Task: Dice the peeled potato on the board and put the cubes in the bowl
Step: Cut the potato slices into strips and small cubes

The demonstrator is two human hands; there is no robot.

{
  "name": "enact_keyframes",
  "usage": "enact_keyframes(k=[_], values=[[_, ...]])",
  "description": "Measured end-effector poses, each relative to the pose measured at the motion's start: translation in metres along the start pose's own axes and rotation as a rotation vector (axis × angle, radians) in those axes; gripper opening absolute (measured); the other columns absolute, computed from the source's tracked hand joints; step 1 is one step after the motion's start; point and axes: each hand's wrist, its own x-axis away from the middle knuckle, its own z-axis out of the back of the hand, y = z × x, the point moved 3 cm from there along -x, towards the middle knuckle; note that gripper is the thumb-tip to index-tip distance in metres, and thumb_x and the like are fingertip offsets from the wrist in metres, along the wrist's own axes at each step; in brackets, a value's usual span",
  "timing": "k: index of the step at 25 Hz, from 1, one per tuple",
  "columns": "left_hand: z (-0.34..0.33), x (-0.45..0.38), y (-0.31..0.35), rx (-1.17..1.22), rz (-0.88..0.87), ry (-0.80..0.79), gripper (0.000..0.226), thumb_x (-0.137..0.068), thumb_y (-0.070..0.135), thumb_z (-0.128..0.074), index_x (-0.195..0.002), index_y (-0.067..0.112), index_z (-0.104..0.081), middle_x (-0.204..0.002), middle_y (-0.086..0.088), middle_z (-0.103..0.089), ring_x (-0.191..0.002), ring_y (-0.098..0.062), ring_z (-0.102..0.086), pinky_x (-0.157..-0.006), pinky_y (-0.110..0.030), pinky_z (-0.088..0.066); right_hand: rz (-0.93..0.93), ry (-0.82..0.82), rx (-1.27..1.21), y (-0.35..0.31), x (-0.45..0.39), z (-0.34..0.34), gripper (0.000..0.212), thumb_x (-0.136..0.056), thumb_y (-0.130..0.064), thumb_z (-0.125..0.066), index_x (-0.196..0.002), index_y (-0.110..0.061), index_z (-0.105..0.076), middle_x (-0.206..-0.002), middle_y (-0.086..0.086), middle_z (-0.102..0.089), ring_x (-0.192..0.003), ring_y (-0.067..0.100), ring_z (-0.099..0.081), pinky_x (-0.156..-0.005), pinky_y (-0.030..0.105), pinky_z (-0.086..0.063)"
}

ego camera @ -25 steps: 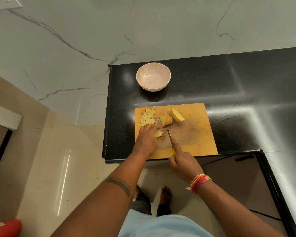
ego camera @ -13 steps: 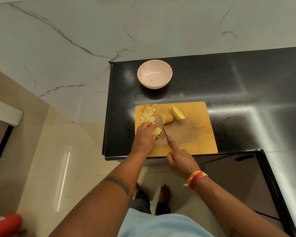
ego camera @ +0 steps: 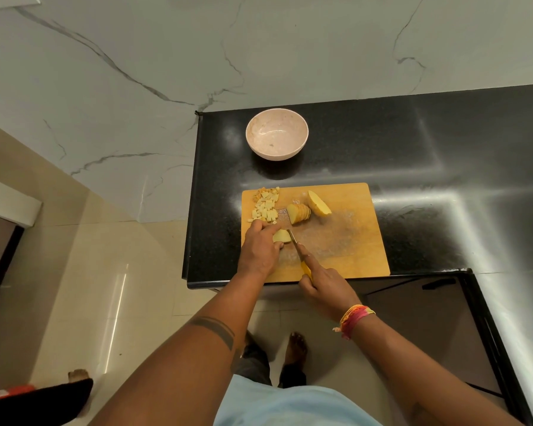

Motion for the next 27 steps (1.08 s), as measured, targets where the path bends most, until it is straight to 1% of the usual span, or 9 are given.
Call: enact_keyframes(k=[3, 7, 9, 15, 17, 20, 21, 24, 27], values=[[-0.003, -0.001, 0.002, -0.036, -0.004, -0.001, 0.048, -0.095, 0.024, -0.069, -0.142, 0.021, -0.057, -0.129, 0.004, -0.046, -0.119, -0.017, -0.049, -0.103, -0.031, -0.046, -0.01, 0.005, -0.029, -0.004, 0.0, -0.003, 0.076, -0.099, -0.024, -0.042, -0.162, -0.037, -0.002, -0.069, 0.003, -0.061, -0.057, 0.019, -0.055, -0.055, 0.037, -0.046], [-0.001, -0.002, 0.004, -0.057, -0.012, -0.005, 0.047, -0.095, 0.023, -0.069, -0.141, 0.023, -0.058, -0.126, 0.005, -0.047, -0.117, -0.016, -0.048, -0.102, -0.031, -0.046, -0.031, 0.043, -0.022, -0.008, 0.001, -0.001, 0.076, -0.099, -0.023, -0.043, -0.163, -0.034, -0.003, -0.066, 0.0, -0.058, -0.055, 0.016, -0.052, -0.05, 0.032, -0.038], [0.0, -0.002, 0.005, -0.07, -0.027, -0.007, 0.047, -0.096, 0.022, -0.068, -0.141, 0.023, -0.058, -0.126, 0.005, -0.047, -0.117, -0.017, -0.048, -0.101, -0.031, -0.047, -0.029, 0.051, -0.017, -0.011, 0.0, -0.001, 0.076, -0.099, -0.022, -0.042, -0.163, -0.031, -0.003, -0.065, -0.001, -0.057, -0.054, 0.016, -0.051, -0.05, 0.032, -0.038], [-0.001, -0.005, 0.006, -0.063, -0.013, -0.007, 0.045, -0.096, 0.021, -0.069, -0.139, 0.019, -0.06, -0.128, 0.003, -0.051, -0.118, -0.019, -0.05, -0.102, -0.036, -0.05, -0.018, 0.017, 0.027, -0.019, -0.011, -0.005, 0.076, -0.098, -0.024, -0.041, -0.163, -0.029, -0.002, -0.068, 0.002, -0.058, -0.058, 0.022, -0.056, -0.059, 0.043, -0.051], [-0.001, -0.005, 0.006, -0.075, -0.01, -0.008, 0.043, -0.096, 0.021, -0.068, -0.138, 0.019, -0.061, -0.128, 0.003, -0.051, -0.119, -0.019, -0.051, -0.102, -0.036, -0.05, -0.029, 0.014, 0.042, -0.022, -0.015, -0.005, 0.075, -0.098, -0.025, -0.04, -0.163, -0.028, -0.003, -0.068, 0.003, -0.058, -0.058, 0.021, -0.055, -0.055, 0.039, -0.047], [0.001, -0.006, 0.007, -0.097, -0.014, -0.007, 0.041, -0.097, 0.021, -0.067, -0.138, 0.018, -0.062, -0.127, 0.003, -0.051, -0.117, -0.019, -0.051, -0.1, -0.036, -0.051, -0.028, 0.019, 0.093, -0.027, -0.023, -0.005, 0.073, -0.1, -0.027, -0.038, -0.163, -0.025, -0.001, -0.07, 0.003, -0.058, -0.057, 0.019, -0.054, -0.05, 0.033, -0.037], [0.001, -0.006, 0.007, -0.096, -0.015, -0.006, 0.041, -0.097, 0.022, -0.066, -0.138, 0.018, -0.062, -0.126, 0.002, -0.052, -0.117, -0.019, -0.052, -0.099, -0.036, -0.052, -0.029, 0.028, 0.114, -0.028, -0.024, -0.005, 0.072, -0.101, -0.028, -0.037, -0.163, -0.024, 0.0, -0.07, 0.004, -0.057, -0.057, 0.02, -0.054, -0.05, 0.033, -0.037], [0.002, -0.005, 0.01, -0.088, 0.004, -0.005, 0.04, -0.098, 0.023, -0.064, -0.138, 0.018, -0.062, -0.126, 0.002, -0.051, -0.116, -0.019, -0.052, -0.099, -0.037, -0.052, -0.038, 0.028, 0.153, -0.027, -0.018, -0.012, 0.073, -0.102, -0.03, -0.036, -0.162, -0.026, 0.005, -0.069, 0.005, -0.057, -0.057, 0.022, -0.056, -0.055, 0.038, -0.051], [0.002, -0.006, 0.01, -0.081, 0.008, -0.018, 0.039, -0.098, 0.023, -0.063, -0.137, 0.018, -0.062, -0.128, 0.002, -0.05, -0.119, -0.019, -0.052, -0.099, -0.035, -0.05, -0.062, -0.004, 0.171, -0.019, 0.004, -0.022, 0.08, -0.1, -0.03, -0.038, -0.159, -0.032, 0.016, -0.065, 0.003, -0.057, -0.054, 0.021, -0.056, -0.056, 0.039, -0.054]])
